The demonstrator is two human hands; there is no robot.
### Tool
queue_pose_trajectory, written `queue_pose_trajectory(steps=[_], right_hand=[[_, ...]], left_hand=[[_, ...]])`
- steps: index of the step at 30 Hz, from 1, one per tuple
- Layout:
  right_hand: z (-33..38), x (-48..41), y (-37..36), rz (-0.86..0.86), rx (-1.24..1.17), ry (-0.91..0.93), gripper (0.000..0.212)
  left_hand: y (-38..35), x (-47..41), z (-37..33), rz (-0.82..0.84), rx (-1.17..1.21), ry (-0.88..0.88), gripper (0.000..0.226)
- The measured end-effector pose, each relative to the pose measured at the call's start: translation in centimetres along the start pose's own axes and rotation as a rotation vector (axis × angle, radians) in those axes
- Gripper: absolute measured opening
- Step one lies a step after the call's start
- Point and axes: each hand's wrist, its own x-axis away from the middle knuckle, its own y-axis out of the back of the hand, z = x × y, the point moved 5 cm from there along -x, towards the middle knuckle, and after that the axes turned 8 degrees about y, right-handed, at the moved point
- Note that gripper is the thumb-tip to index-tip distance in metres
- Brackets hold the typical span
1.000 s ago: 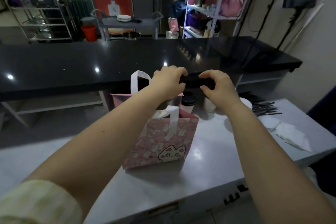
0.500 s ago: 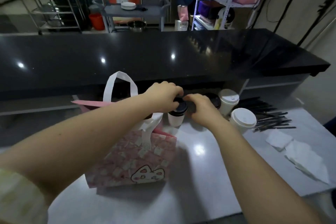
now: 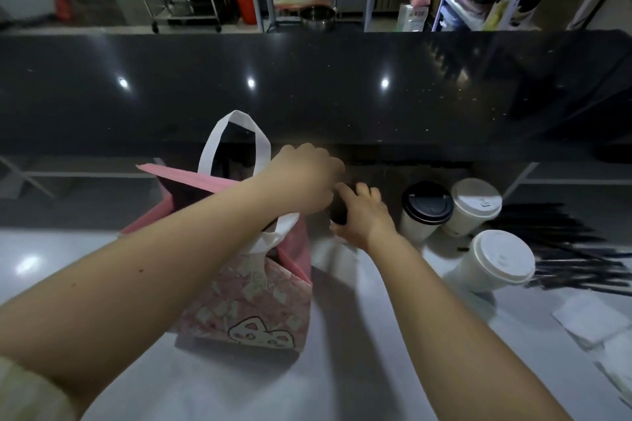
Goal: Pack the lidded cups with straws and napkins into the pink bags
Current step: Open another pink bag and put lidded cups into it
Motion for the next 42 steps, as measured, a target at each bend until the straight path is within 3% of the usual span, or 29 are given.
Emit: queue_pose_trajectory(steps=[7,18,22,28,32,38,40,42], right_hand=[[0.3,3.0,4.0,-0.202,-0.115,0.096,0.084],[3.2,7.4,11.9,-0.341,-0.130,0.115,0.083],[7.1,7.6,14.7,-0.452,-0.031,0.143,0.081],[13.6,7.0,16.0,-0.480,0.074,0.140,0.082],[18.4,6.6,16.4,-0.525,0.062,0.150,0.083],[23.8,8.9,16.3,-0.737,-0.276,0.179,0.079],[25.0,9.9,15.5,-0.713,-0.367,0.179,0.077],[26.2,10.6,14.5,-0.652,-0.417,0.167,0.076]], left_hand=[[0.7,1.0,-0.3,-0.036,-0.022,0.017,0.049],[5.1,3.8,0.9,-0.141,0.105,0.018,0.042],[7.5,5.4,3.5,-0.202,0.101,0.014,0.040],[9.6,8.4,10.0,-0.237,0.109,0.043,0.040],[9.4,11.3,14.9,-0.234,0.257,0.037,0.033],[6.2,16.9,19.0,-0.141,0.811,-0.110,0.017],[4.1,18.0,18.6,-0.093,0.780,-0.174,0.015],[2.2,18.4,18.2,-0.096,0.572,-0.194,0.012]])
